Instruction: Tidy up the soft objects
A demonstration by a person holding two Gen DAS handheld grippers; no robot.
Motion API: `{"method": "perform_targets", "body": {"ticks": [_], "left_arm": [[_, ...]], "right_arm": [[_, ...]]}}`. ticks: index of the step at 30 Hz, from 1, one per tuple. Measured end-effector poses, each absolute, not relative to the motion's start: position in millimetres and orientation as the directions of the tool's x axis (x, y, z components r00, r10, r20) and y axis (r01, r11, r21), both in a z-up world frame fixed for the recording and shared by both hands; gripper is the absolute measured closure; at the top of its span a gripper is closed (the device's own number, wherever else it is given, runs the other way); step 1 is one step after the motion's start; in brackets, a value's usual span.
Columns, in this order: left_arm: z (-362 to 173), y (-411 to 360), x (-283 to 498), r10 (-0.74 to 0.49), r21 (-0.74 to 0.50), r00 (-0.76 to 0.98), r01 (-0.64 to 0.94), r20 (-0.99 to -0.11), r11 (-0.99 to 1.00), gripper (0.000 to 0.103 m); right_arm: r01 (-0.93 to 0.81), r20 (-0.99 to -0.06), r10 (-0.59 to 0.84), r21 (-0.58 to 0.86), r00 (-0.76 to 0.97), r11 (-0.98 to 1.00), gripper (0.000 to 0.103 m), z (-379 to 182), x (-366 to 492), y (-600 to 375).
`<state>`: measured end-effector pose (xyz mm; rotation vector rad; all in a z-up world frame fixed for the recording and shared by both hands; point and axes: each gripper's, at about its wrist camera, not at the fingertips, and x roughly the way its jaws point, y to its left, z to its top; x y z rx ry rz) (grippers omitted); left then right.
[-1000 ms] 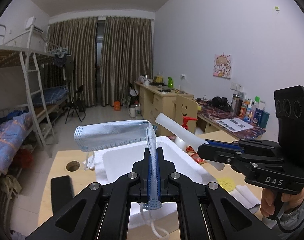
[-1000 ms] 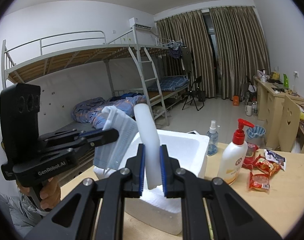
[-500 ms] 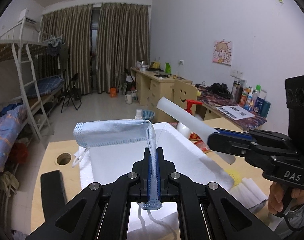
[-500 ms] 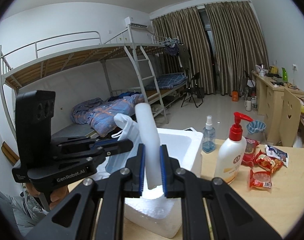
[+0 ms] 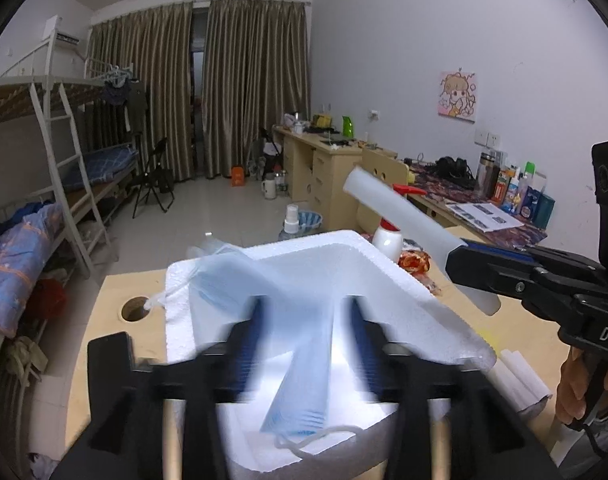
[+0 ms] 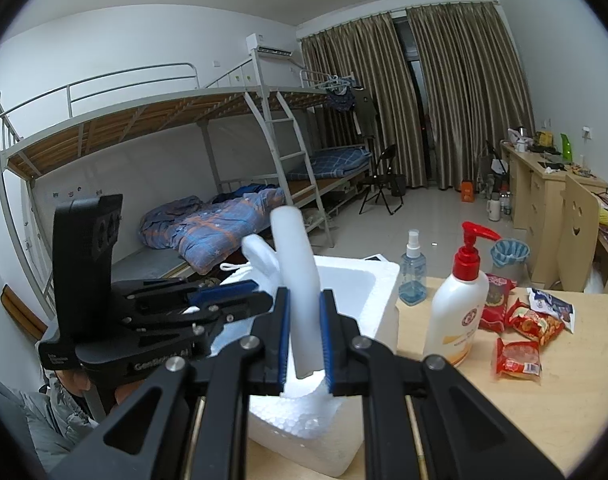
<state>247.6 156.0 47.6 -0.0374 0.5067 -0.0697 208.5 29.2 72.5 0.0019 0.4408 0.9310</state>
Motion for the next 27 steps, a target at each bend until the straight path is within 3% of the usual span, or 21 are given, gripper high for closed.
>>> {"method": "perform_targets", "body": {"ticks": [1,4,12,27], "left_arm": [[49,157,245,-0.074,-0.055,0.882,0.054,-0.465,0.997,0.023],[55,162,233,-0.063,-0.06,0.912,0.042,-0.405,0.997,0.013],[58,179,212,0.011,-0.061,0.946,-0.032,-0.325,0.998,0.005],[53,204,181,-0.039,-0.138,0.976,0.009,-0.214,0.99,0.002]], "right_arm": [[-0.775,-0.366,0.775,0.19,0.514,0.603,0.086,72,209,29],[-0.772,-0.367,0.772,0.187,0.519,0.607,0.086,71,208,29],[-0.77,-0.372,0.768,0.182,0.521,0.611,0.086,71,209,33],[-0.779,-0.403,0.765,0.174,0.502,0.603,0.086,65,213,58]]}}
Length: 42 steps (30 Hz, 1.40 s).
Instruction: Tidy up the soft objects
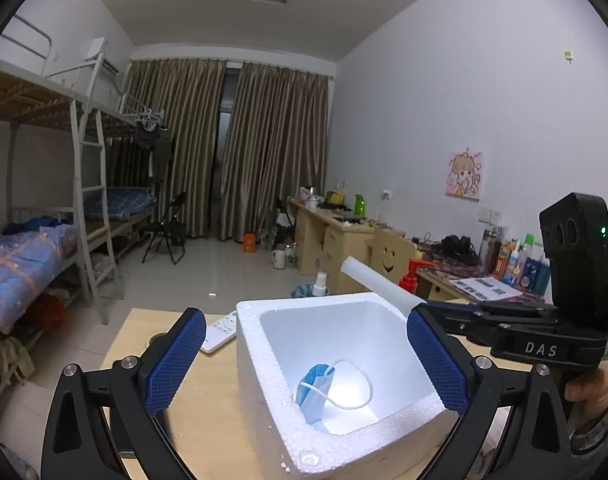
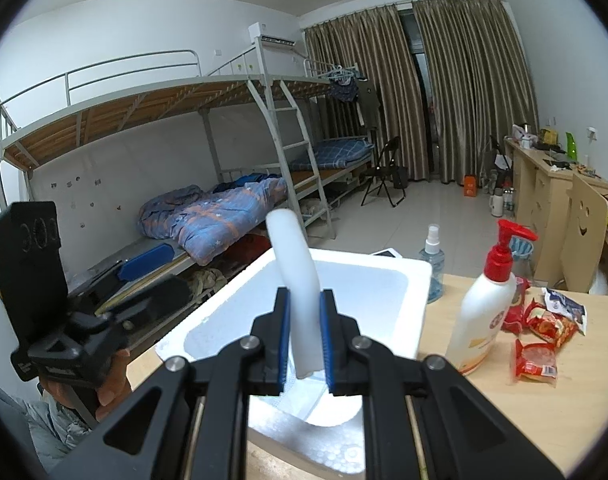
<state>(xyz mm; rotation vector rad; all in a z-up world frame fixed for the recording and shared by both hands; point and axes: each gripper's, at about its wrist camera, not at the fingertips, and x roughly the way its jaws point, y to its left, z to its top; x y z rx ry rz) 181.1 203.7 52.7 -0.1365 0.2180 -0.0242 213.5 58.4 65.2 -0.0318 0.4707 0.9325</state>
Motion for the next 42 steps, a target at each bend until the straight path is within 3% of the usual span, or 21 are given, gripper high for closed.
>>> {"method": "perform_targets", "body": {"ticks": [9,15,21,29,35,39,42], "left_arm": [[50,198,178,-0.096,-0.145,0.975,0.068,-0.199,0.987,0.001],[43,195,185,-0.089,-0.139,0.968,0.057,-0.233,0.989,0.0],[42,195,187,-0.088,-0.141,0.967,0.055,-0.238,0.988,0.0],[40,191,189,-0.087,-0.129,0.965,0.056,-0.248,0.99,0.0],[41,188,185,-0.076,-0.125,0.969,0.047,-0.236,0.991,0.0],[40,185,184,-0.049,-0.106,0.969,0.024,-0.241,0.994,0.0],[40,186,182,-0.052,-0.113,0.968,0.024,-0.247,0.993,0.0]], "right_arm": [[-0.776,-0.413,0.758,0.168,0.505,0.609,0.086,60,214,60],[-0.775,-0.422,0.755,0.169,0.502,0.609,0.086,59,215,64],[-0.766,-0.427,0.75,0.177,0.506,0.617,0.079,58,217,66],[-0.765,-0.413,0.757,0.189,0.507,0.616,0.078,59,216,62],[-0.745,-0.389,0.741,0.177,0.547,0.643,0.06,62,209,49],[-0.735,-0.349,0.738,0.17,0.578,0.656,0.042,71,197,37],[-0.727,-0.326,0.733,0.167,0.597,0.666,0.035,75,189,32]]}}
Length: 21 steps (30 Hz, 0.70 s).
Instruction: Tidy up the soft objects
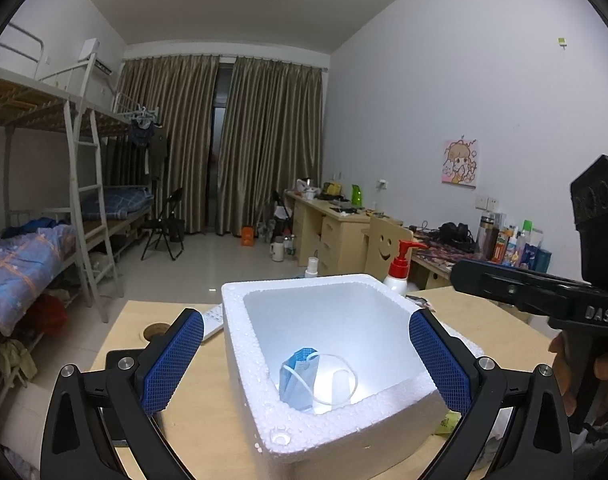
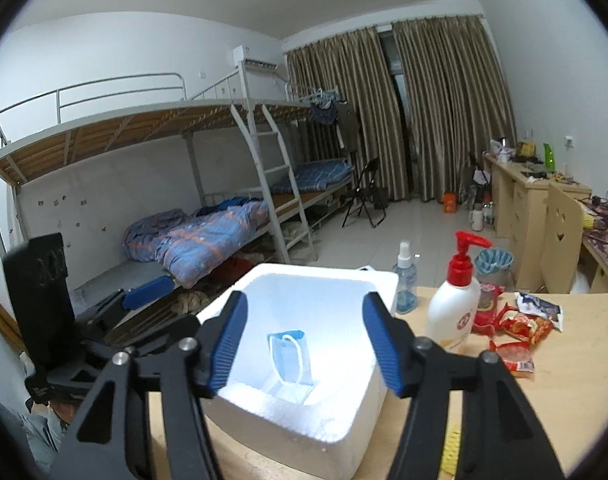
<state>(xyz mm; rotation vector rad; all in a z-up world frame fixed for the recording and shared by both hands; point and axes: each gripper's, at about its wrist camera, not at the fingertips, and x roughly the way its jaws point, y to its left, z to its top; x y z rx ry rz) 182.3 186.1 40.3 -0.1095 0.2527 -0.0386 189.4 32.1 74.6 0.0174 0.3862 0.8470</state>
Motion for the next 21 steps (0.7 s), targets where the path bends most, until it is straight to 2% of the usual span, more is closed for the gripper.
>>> {"method": "perform_targets", "body": {"ticks": [5,7,9,14,17,21], "left_arm": [[46,183,171,-0.072,-0.118,0.972,0.046,-0.223,0.992,0.0],[48,178,165,-0.052,-0.092,0.975,0.033,-0.215,0.995,0.0],[52,171,159,-0.04,-0.083,0.974,0.022,-0.222,0.996,0.0],[62,158,139,-0.055,-0.11,0.972,0.031,-0.228,0.993,0.0],[66,144,119,-0.052,-0.104,0.975,0.03,-0.217,0.994,0.0],[68,122,92,-0.022,-0.087,0.981,0.005,-0.193,0.996,0.0]], "right_arm": [[-0.7,-0.319,0.708,0.163,0.63,0.696,0.03,77,176,26],[-0.684,-0.312,0.694,0.159,0.649,0.712,0.026,80,169,19],[-0.676,-0.298,0.685,0.151,0.665,0.722,0.017,84,160,12],[-0.647,-0.25,0.662,0.152,0.707,0.748,0.004,90,137,-15],[-0.642,-0.228,0.66,0.154,0.716,0.751,0.0,91,120,-31],[-0.641,-0.205,0.659,0.154,0.724,0.752,0.0,92,102,-53]]}}
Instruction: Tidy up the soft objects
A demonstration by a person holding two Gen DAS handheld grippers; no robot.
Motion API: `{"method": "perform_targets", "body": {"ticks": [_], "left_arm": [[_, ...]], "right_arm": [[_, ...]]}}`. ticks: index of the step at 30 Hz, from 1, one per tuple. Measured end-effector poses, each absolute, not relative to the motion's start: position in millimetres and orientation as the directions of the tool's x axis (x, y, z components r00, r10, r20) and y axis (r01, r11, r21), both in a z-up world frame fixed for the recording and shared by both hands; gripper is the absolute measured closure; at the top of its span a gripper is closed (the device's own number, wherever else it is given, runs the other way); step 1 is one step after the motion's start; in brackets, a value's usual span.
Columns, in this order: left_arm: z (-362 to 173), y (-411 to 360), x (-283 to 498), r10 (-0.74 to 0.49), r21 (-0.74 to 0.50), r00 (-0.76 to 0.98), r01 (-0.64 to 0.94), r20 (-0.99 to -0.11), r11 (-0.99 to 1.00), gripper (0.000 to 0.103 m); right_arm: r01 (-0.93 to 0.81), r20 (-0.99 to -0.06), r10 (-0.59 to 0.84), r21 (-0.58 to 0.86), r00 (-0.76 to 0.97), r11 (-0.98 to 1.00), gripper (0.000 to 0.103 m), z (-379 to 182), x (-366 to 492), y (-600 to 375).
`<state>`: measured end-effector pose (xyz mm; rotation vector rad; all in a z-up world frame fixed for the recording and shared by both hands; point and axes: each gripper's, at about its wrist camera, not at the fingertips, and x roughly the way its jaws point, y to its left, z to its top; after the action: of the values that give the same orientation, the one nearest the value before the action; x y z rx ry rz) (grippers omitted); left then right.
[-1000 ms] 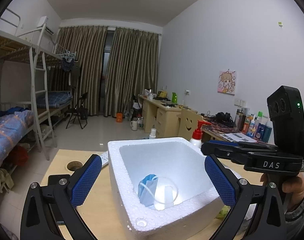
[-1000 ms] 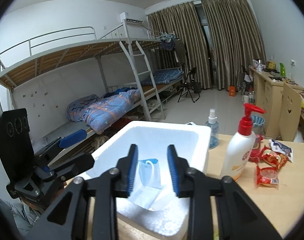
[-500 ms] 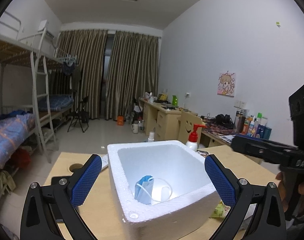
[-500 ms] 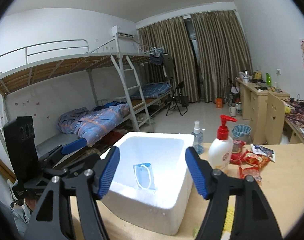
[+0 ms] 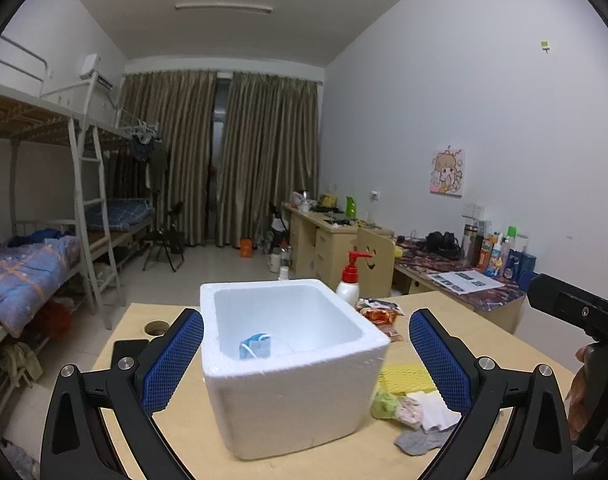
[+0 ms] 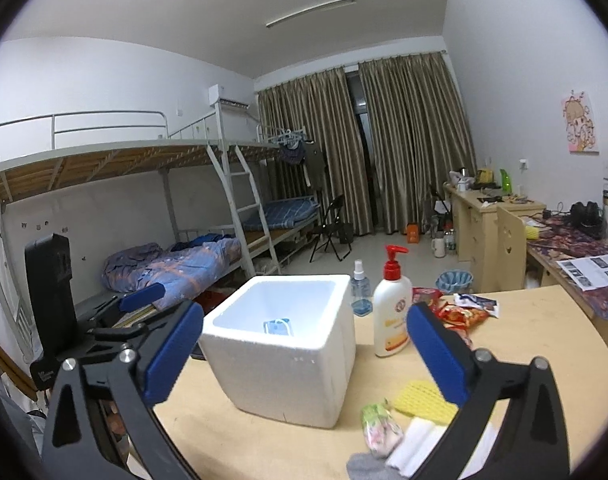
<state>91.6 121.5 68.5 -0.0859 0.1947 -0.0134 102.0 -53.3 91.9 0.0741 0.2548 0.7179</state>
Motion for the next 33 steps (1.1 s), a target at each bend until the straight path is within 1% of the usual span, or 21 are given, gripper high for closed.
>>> {"method": "perform_targets", "body": {"ticks": [3,7,11,17,21,27,33], "left_arm": [[71,106,75,0.022,-0.072,0.983,-0.036,-0.183,0.997,0.0],[71,89,57,0.068,-0.09,0.982,-0.085,-0.176,0.992,0.0],[67,74,45,0.115,-0.079,0.979,-0.129,-0.168,0.988,0.0],[59,65,30,0.135,-0.092,0.977,-0.151,-0.166,0.984,0.0],[47,67,19,0.149,-0.103,0.977,-0.165,-0.154,0.981,0.0],[28,72,15,0.114,-0.108,0.982,-0.132,-0.153,0.985,0.0],[6,78,21,0.055,-0.121,0.98,-0.079,-0.193,0.99,0.0]], "right_arm": [[-0.652,-0.198,0.669,0.153,0.716,0.743,0.0,92,95,-66],[-0.67,-0.173,0.684,0.142,0.708,0.729,0.0,90,85,-81],[-0.665,-0.158,0.674,0.114,0.722,0.738,0.0,86,77,-93],[-0.649,-0.144,0.66,0.12,0.737,0.751,0.0,73,68,-110],[-0.627,-0.164,0.633,0.094,0.756,0.773,0.0,59,62,-113],[-0.554,-0.191,0.558,0.081,0.808,0.829,0.0,35,55,-113],[-0.492,-0.214,0.501,0.097,0.839,0.865,0.0,14,47,-122]]}}
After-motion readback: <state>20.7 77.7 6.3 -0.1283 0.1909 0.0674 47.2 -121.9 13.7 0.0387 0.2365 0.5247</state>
